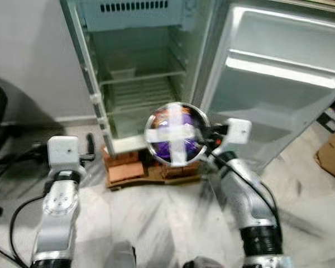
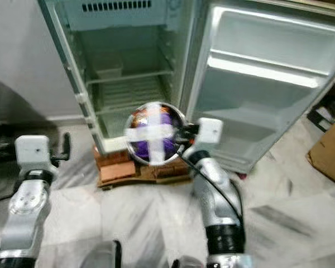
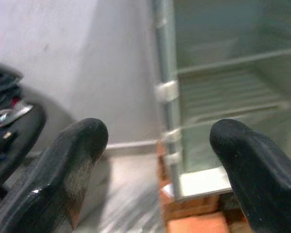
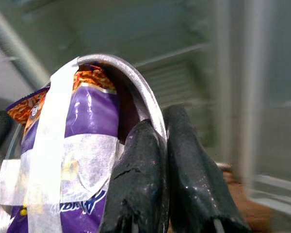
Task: Restocking fridge
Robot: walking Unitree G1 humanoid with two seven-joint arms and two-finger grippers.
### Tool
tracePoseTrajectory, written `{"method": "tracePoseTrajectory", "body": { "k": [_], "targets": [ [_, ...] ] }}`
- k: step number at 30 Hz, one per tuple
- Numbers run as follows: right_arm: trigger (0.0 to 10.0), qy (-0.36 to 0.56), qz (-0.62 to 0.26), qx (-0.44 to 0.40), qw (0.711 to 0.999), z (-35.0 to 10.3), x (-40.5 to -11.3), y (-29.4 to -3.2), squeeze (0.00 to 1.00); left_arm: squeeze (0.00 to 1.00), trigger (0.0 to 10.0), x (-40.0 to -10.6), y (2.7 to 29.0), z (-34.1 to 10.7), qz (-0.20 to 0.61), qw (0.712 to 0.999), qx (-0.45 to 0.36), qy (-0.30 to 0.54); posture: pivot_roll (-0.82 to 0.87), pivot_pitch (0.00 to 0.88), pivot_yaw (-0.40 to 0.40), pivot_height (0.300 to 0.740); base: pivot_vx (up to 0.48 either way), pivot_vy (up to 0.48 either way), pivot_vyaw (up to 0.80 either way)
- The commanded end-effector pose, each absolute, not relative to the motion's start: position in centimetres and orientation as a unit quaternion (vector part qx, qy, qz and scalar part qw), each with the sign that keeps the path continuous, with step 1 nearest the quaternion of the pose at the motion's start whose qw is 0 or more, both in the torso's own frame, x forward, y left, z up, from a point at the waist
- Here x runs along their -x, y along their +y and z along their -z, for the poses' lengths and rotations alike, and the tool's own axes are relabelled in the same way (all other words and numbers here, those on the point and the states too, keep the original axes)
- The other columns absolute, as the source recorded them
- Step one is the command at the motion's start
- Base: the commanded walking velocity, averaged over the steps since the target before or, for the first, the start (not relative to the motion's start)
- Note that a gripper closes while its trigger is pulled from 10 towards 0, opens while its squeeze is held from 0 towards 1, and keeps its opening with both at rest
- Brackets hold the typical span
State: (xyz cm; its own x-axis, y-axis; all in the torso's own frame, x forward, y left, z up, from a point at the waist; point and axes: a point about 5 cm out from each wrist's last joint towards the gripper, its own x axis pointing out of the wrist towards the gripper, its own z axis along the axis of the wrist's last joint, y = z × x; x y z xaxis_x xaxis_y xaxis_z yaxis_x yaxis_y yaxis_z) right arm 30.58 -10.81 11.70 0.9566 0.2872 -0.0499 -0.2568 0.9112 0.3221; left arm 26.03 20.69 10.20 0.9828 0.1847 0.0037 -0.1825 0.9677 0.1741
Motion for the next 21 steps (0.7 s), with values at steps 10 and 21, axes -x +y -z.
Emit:
{"method": "tracePoseTrajectory", "body": {
  "k": [10,21],
  "targets": [
    [10.0,0.03,-0.116,-0.146,0.982,-12.26,-31.25,-12.22,0.0,0.0,10.0,-26.04,19.74,-10.24,-0.082,0.993,-0.085,0.003,0.14,0.136,-0.081,0.74,0.416,0.05,0.0],
    [10.0,0.024,-0.116,-0.141,0.983,-12.3,-31.32,-12.22,0.0,0.0,10.0,-25.85,19.63,-9.99,-0.087,0.993,-0.078,0.01,0.14,0.133,-0.083,0.74,0.213,0.068,0.24]
  ]
}}
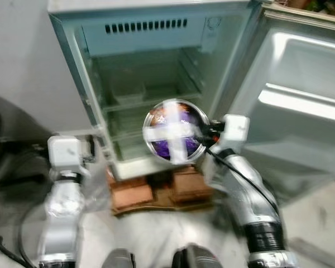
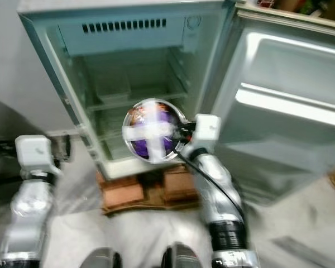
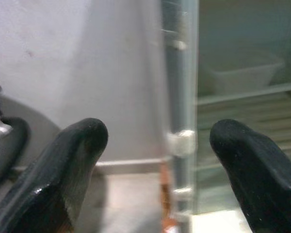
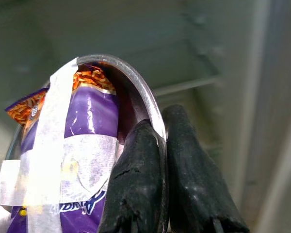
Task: Restocking fridge
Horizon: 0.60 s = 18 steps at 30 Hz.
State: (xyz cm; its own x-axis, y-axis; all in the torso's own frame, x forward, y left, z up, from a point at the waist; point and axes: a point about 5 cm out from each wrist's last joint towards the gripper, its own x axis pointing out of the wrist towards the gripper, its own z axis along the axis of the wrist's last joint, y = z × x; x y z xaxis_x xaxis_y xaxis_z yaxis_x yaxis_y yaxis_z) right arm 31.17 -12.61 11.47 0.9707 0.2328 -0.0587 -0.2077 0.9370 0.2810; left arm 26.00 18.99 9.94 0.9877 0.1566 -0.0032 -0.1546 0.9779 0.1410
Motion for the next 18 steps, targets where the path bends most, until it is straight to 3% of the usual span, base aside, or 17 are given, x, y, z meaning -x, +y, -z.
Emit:
{"method": "tracePoseTrajectory", "body": {
  "k": [1,18],
  "targets": [
    [10.0,0.023,-0.115,-0.141,0.983,-12.3,-31.34,-12.23,0.0,0.0,10.0,-25.82,19.62,-9.96,-0.086,0.993,-0.078,0.011,0.14,0.133,-0.083,0.74,0.0,0.0,0.5],
    [10.0,0.012,-0.088,-0.135,0.987,-12.56,-31.9,-12.84,0.0,0.0,10.0,-25.57,19.11,-10.0,-0.058,0.996,-0.067,0.011,0.14,0.129,-0.085,0.74,0.0,0.0,0.67]
  ]
}}
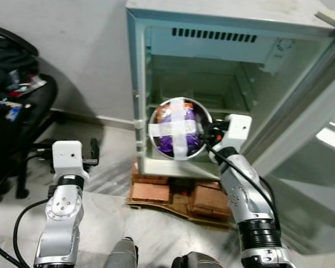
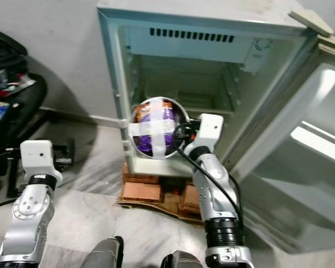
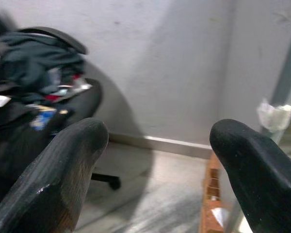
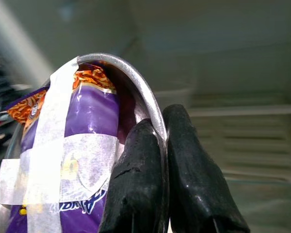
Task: Restocking fridge
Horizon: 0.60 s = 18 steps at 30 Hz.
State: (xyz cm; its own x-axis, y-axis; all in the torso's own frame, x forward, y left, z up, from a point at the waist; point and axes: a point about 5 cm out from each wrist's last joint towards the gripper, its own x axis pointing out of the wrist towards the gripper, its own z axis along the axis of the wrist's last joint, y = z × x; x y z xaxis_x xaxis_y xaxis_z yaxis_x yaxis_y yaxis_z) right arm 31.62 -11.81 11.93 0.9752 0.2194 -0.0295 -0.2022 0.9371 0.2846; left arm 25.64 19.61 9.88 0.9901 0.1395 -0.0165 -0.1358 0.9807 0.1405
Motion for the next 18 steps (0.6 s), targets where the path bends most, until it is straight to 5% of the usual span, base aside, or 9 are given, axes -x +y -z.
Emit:
{"method": "tracePoseTrajectory", "body": {
  "k": [1,10,18],
  "targets": [
    [10.0,0.013,-0.081,-0.134,0.988,-12.5,-32.0,-13.0,0.0,0.0,10.0,-25.5,19.1,-10.0,-0.058,0.996,-0.066,0.011,0.14,0.129,-0.085,0.74,0.0,0.0,0.0],
    [10.0,0.021,-0.019,-0.129,0.991,-12.1,-32.2,-14.5,0.0,0.0,10.0,-25.4,19.1,-9.9,-0.051,0.997,-0.064,0.013,0.14,0.132,-0.087,0.74,0.0,0.0,0.0],
    [10.0,0.027,0.008,-0.128,0.991,-11.9,-32.2,-15.4,0.0,0.0,10.0,-25.3,18.9,-9.8,-0.046,0.997,-0.06,0.014,0.14,0.137,-0.087,0.74,0.0,0.0,-0.71]
  ]
}}
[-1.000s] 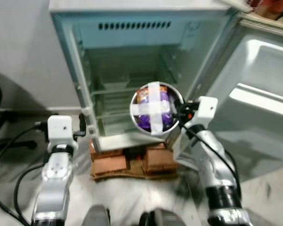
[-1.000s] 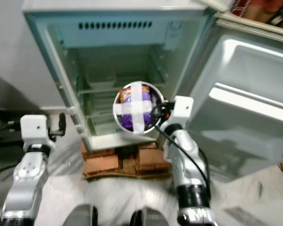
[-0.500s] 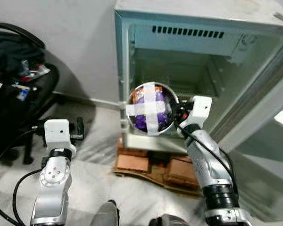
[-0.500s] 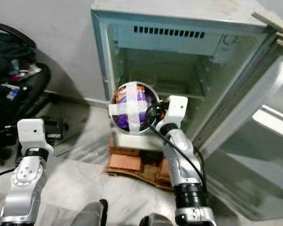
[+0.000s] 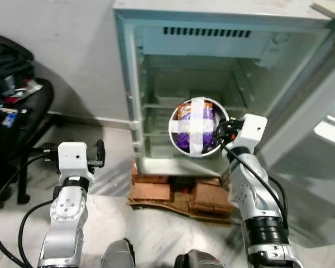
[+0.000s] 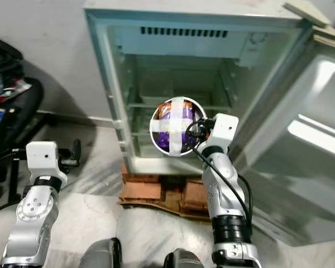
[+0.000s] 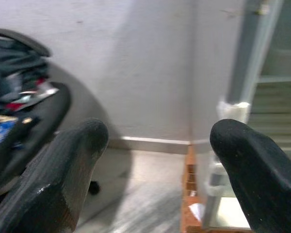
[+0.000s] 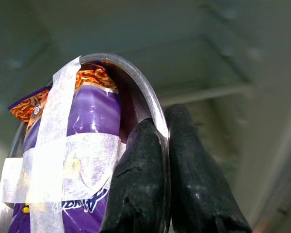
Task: Restocking fridge
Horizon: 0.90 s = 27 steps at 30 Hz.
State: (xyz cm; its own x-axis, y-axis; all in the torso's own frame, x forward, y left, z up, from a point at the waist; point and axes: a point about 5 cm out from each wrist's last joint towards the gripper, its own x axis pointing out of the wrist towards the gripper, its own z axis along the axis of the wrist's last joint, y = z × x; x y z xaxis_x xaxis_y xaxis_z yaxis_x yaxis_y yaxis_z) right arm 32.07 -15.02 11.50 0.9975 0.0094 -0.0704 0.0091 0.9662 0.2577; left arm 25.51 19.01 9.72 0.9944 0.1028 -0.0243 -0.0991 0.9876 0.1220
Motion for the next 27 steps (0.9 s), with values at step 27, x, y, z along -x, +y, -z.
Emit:
{"method": "tracePoseTrajectory", "body": {
  "k": [27],
  "targets": [
    [10.0,0.024,0.012,-0.126,0.992,-11.77,-32.26,-15.54,0.0,0.0,10.0,-25.11,18.85,-9.93,-0.043,0.997,-0.06,0.01,0.14,0.141,-0.087,0.74,0.187,0.0,-0.15]
  ]
}}
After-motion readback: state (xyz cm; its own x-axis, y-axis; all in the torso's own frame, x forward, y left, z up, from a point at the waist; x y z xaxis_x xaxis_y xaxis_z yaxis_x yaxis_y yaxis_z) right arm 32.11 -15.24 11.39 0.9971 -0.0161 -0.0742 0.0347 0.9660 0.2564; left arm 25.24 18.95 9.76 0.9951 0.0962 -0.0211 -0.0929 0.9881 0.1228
